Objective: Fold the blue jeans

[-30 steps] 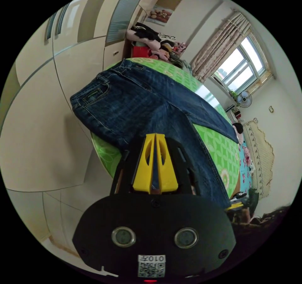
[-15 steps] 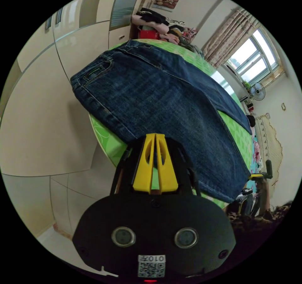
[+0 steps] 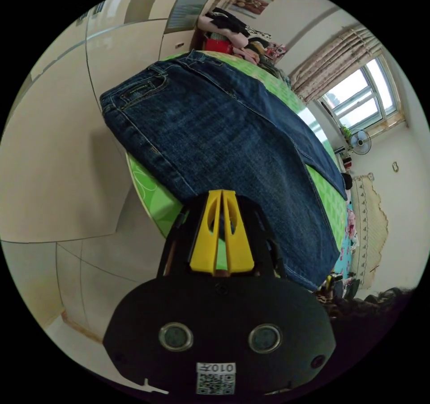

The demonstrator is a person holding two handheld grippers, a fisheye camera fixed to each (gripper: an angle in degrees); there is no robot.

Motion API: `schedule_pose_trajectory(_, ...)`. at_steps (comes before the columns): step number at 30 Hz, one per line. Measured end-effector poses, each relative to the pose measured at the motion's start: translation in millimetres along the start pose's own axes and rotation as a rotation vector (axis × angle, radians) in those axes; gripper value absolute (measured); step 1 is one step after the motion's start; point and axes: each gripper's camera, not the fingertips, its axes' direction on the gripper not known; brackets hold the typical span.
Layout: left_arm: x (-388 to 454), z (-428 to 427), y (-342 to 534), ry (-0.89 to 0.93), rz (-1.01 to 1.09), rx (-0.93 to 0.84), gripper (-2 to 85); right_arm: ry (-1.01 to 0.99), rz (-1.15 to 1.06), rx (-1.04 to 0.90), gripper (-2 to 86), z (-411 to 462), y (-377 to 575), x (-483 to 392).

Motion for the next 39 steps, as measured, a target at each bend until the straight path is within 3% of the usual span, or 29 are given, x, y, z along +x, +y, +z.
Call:
schedule_pose_trajectory(2, 2, 2, 0, -0.007, -0.008, -0.002, -0.3, -0.158, 0.037, -0.05, 24.5, 34, 17, 29)
schedule_pose_trajectory(5, -1, -5, 1, 0.012, 0.002, 0.04, -0.2, -0.349, 0.035, 0.035, 25.1, 55, 34, 46)
schedule_pose_trajectory(13, -57, 1, 11, 0.235, -0.13, 0.101, -0.2, -0.491, -0.052, 0.182, 23.2, 65, 40, 43)
schedule_pose_trajectory(15, -73, 11, 18, 0.293, -0.166, 0.102, -0.2, -0.518, -0.07, 0.205, 18.6, 64, 46, 43)
schedule_pose_trajectory(17, -82, 18, 23, 0.324, -0.186, 0.109, -0.2, -0.628, -0.187, 0.316, 7.2, 54, 63, 35)
schedule_pose_trajectory(22, -98, 29, 27, 0.319, -0.192, 0.112, -0.1, -0.465, -0.266, 0.377, 3.9, 19, 103, -7)
schedule_pose_trajectory(29, -112, 46, 26, 0.32, -0.245, 0.104, 0.0, -0.405, -0.289, 0.407, 3.8, 19, 139, -75)
schedule_pose_trajectory(33, -123, 43, 33, 0.257, -0.395, 0.123, 0.7, -0.263, -0.317, 0.375, 3.8, 20, 143, -128)
schedule_pose_trajectory(39, -145, 60, 50, 0.476, -0.531, 0.139, 3.7, -0.201, -0.473, 0.29, 3.8, 43, 127, -237)
